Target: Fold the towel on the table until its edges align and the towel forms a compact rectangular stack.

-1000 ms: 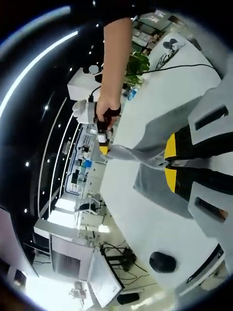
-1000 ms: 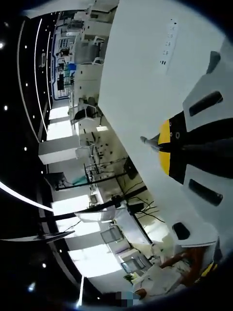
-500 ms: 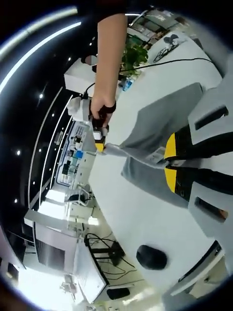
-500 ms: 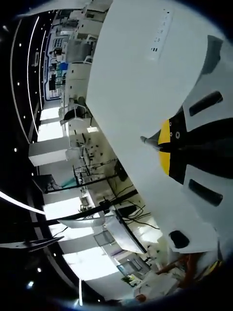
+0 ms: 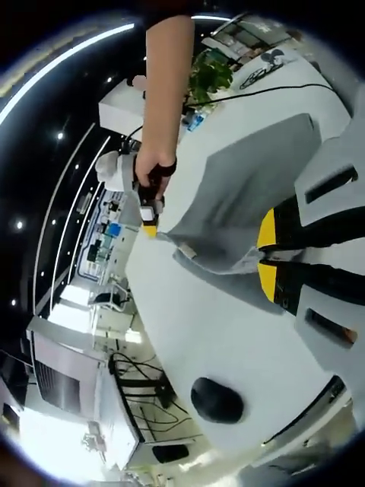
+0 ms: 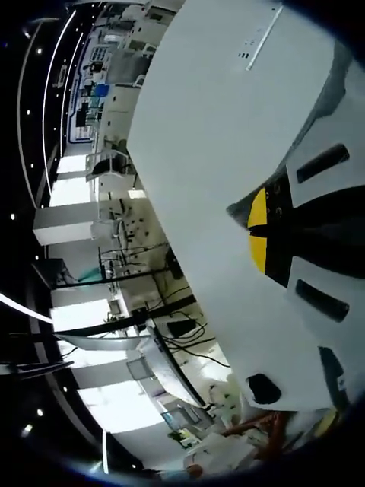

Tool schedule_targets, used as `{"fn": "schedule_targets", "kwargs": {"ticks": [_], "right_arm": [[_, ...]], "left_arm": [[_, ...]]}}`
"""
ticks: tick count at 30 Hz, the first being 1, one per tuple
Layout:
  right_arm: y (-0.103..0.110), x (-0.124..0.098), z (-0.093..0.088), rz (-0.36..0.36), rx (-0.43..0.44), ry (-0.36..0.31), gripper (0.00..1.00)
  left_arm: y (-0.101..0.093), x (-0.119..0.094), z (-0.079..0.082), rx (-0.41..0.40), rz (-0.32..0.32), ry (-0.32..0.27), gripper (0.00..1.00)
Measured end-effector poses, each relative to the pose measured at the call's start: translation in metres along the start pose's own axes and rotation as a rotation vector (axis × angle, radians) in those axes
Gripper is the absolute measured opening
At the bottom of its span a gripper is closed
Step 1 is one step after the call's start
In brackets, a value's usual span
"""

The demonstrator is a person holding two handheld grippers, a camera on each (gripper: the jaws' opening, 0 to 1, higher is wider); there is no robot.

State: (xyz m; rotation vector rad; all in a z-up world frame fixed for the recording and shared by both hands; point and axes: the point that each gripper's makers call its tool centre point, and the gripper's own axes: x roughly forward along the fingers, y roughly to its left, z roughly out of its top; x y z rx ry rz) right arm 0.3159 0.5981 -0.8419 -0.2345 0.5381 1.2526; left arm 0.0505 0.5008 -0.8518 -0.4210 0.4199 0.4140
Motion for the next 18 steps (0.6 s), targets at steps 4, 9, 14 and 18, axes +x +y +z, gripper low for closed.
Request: {"fn": "schedule_targets", "kwargs": {"ticks": [4,9,14,18], "right_arm": [[-0.004,0.007,-0.002,-0.007,0.01,0.003,0.0],[0.0,0.014,-0.006,-0.006,0.009,0.011,0.0],[0.004,0.02,-0.008,-0.001,-0.054,0.013,0.0],[0.001,0.027,-0.009,0.003,-0.057,0.019,0.0]], "left_arm": [[0.008,0.004,-0.004,-0.014,0.026,0.01,0.05],[0.023,0.008,-0.015,-0.029,0.054,0.029,0.06],[0.024,0.009,-0.013,-0.016,0.052,0.034,0.06],[0.028,0.012,-0.011,0.002,0.07,0.037,0.05]]}}
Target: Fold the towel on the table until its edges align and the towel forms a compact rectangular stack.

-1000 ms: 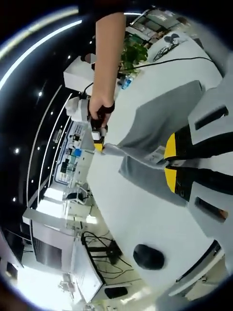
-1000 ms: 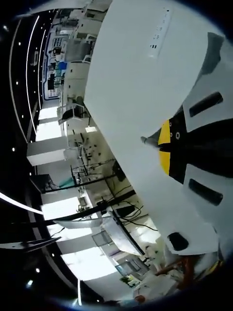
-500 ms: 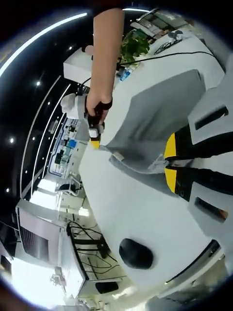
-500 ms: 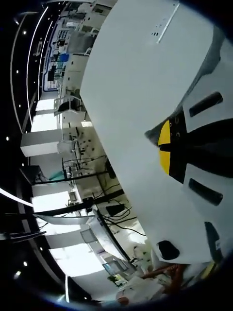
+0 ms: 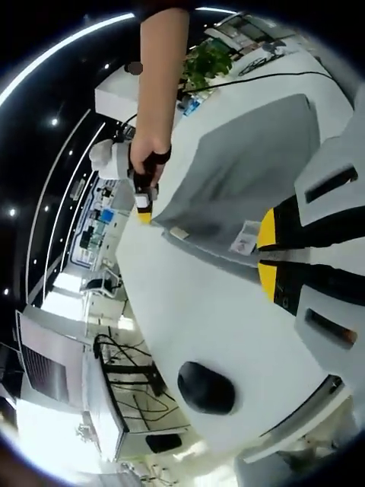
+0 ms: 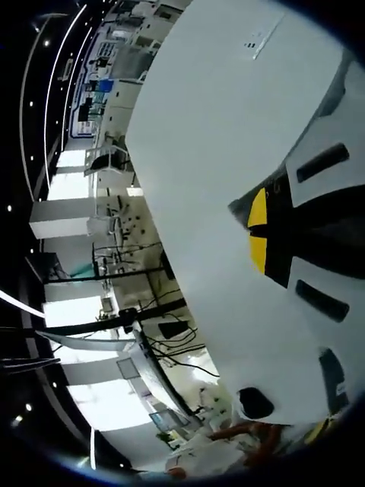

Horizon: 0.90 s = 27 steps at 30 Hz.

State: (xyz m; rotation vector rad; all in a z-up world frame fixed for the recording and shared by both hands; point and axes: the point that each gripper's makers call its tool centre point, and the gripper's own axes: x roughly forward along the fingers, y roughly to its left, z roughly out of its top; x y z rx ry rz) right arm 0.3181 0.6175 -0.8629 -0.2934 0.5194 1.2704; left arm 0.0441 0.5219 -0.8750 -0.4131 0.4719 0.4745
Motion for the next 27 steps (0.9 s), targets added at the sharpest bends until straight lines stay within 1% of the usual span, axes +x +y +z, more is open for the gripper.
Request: {"fn": "schedule_targets", "kwargs": {"ticks": [3,5,9,14,17,19,21,23,25,27], "right_arm": [[-0.001,-0.002,0.002,0.002,-0.033,-0.005,0.0],[0.0,-0.006,0.003,0.006,-0.03,-0.012,0.0],[-0.004,-0.01,0.006,0.003,-0.024,-0.018,0.02],[-0.018,-0.018,0.008,-0.008,-0.028,-0.009,0.02],[-0.025,-0.024,0.007,-0.02,-0.025,-0.002,0.04],[-0.033,-0.024,0.006,-0.029,-0.021,0.003,0.05],[-0.034,-0.032,0.002,-0.037,-0.018,0.008,0.05],[-0.038,-0.034,0.001,-0.041,-0.018,0.01,0.05],[-0.044,-0.041,0.001,-0.048,-0.014,0.011,0.06],[-0.052,-0.043,-0.001,-0.059,-0.01,0.012,0.06]], "left_arm": [[0.003,0.001,0.0,0.017,0.01,0.009,0.06],[0.005,0.001,0.0,0.025,0.022,0.014,0.07],[0.006,0.004,0.0,0.041,0.025,0.025,0.12],[0.003,0.013,0.001,0.08,0.009,0.044,0.16],[-0.002,0.018,0.005,0.103,-0.008,0.044,0.17],[-0.006,0.022,0.008,0.119,-0.023,0.043,0.16],[-0.008,0.026,0.01,0.134,-0.033,0.044,0.16],[-0.011,0.03,0.012,0.146,-0.045,0.046,0.16],[-0.014,0.033,0.015,0.158,-0.053,0.047,0.16],[-0.016,0.036,0.017,0.168,-0.062,0.048,0.16]]}}
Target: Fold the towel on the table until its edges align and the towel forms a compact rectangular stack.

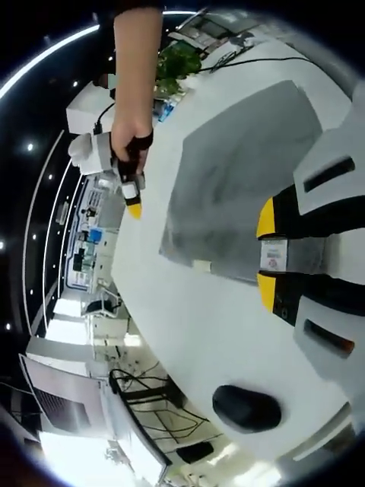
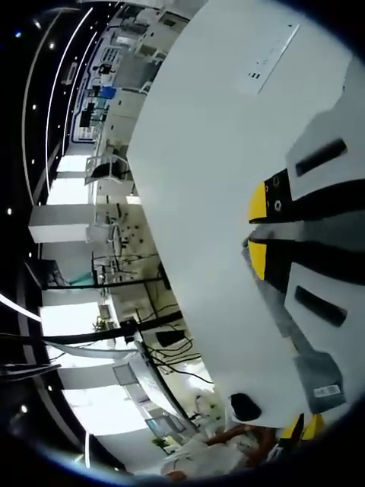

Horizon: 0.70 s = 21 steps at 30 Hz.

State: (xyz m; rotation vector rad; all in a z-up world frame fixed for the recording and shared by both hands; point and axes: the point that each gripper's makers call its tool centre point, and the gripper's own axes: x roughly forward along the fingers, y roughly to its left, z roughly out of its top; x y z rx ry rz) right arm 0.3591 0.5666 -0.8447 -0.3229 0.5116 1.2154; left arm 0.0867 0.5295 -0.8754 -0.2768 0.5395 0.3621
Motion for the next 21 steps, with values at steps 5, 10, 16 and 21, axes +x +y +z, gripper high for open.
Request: {"fn": "schedule_targets", "kwargs": {"ticks": [5,10,16,21], "right_arm": [[-0.011,-0.018,-0.007,-0.025,0.021,0.0,0.06],[-0.022,-0.028,-0.012,-0.044,0.032,0.01,0.07],[-0.034,-0.049,-0.027,-0.063,0.04,0.047,0.16],[-0.041,-0.061,-0.033,-0.068,0.051,0.059,0.2]], "left_arm": [[-0.006,0.006,0.006,0.032,-0.024,0.005,0.17],[-0.012,0.01,0.007,0.057,-0.042,0.009,0.17],[-0.035,0.013,0.012,0.013,-0.12,-0.014,0.24],[-0.057,0.014,0.012,0.08,-0.15,0.002,0.28]]}}
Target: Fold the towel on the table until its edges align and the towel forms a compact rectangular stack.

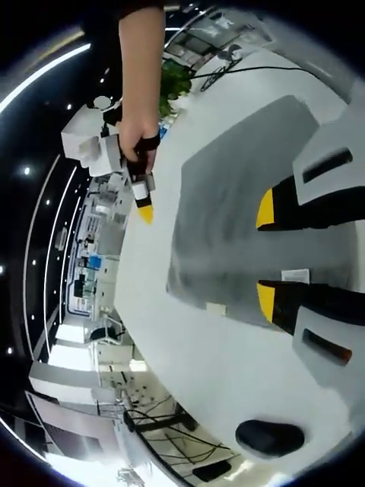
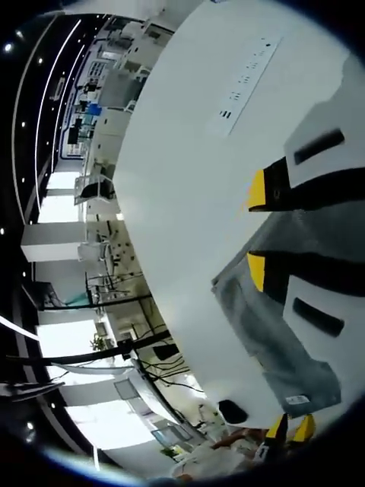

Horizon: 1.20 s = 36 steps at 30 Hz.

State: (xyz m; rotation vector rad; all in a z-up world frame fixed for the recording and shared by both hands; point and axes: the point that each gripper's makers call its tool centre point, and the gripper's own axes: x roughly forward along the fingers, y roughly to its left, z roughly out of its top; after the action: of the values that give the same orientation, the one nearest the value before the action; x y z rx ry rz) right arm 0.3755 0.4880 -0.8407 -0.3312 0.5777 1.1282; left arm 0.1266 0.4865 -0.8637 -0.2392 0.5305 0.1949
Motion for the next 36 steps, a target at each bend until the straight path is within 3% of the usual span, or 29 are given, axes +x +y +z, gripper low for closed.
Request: {"fn": "schedule_targets", "kwargs": {"ticks": [15,28,33,36], "right_arm": [[-0.029,-0.021,-0.021,0.069,0.012,0.029,0.38],[-0.047,-0.063,-0.042,0.057,0.032,0.056,0.39],[-0.056,-0.079,-0.055,0.04,0.047,0.065,0.39],[-0.063,-0.086,-0.063,0.024,0.067,0.065,0.4]], "left_arm": [[-0.054,0.009,0.009,0.153,-0.105,-0.007,0.53],[-0.107,0.008,0.004,0.209,-0.209,0.004,0.57],[-0.112,0.007,0.008,0.239,-0.177,-0.024,0.71],[-0.116,0.007,0.007,0.237,-0.188,-0.018,0.71]]}}
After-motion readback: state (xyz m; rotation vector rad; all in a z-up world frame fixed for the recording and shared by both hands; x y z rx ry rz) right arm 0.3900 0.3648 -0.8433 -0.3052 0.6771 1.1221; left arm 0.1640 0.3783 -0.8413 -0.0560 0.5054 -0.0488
